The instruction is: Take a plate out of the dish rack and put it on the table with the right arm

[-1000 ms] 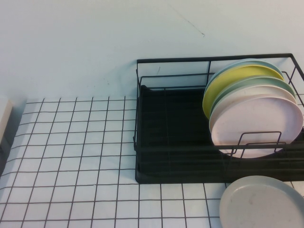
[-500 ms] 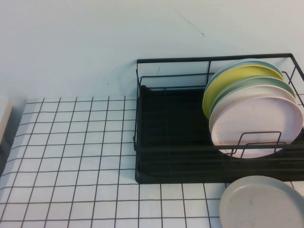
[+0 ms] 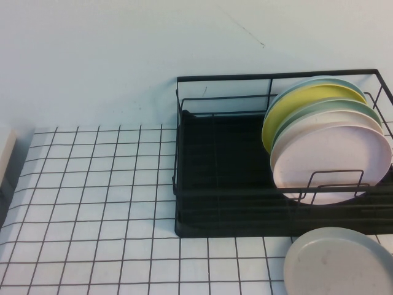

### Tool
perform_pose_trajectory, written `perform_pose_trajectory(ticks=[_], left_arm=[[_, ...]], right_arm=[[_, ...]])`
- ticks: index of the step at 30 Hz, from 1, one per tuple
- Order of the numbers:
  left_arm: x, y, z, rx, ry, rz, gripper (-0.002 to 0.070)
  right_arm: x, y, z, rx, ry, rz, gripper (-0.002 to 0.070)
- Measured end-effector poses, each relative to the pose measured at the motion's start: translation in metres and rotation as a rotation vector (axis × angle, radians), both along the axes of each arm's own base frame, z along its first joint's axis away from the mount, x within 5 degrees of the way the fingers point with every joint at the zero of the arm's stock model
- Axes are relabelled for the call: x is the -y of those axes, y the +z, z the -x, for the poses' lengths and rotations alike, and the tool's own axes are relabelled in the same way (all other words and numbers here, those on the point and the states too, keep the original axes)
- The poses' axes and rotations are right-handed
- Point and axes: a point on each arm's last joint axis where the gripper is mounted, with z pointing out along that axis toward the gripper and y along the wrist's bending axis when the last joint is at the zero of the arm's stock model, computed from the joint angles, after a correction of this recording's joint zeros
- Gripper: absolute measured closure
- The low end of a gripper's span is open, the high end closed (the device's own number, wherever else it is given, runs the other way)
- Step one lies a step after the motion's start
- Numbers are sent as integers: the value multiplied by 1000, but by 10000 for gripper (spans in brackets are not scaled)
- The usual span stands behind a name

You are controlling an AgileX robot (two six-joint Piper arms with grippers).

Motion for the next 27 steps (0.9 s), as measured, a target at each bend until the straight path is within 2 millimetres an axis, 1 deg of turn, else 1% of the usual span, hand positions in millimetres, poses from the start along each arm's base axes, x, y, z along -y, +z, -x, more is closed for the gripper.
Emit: perform_pose_trajectory(ticks=[2,6,10,13,16,27], left_arm=[[0,0,0,0,0,0,678],[0,0,0,0,0,0,678],[0,0,0,0,0,0,678],[0,0,0,0,0,0,678],[0,0,0,0,0,0,678],[0,0,0,0,0,0,678]], right_arm=[[3,-1,-3,42,-30,17,677],[10,-7,-9,108,-134,-68,677],[19,-21,-13,96,-258,-151,677],[22,-31,-13,45,-319,-208,677],[23,-36,-11,-18,-339,-218,677],[23,-37,-11,-31,-344,-216,678]])
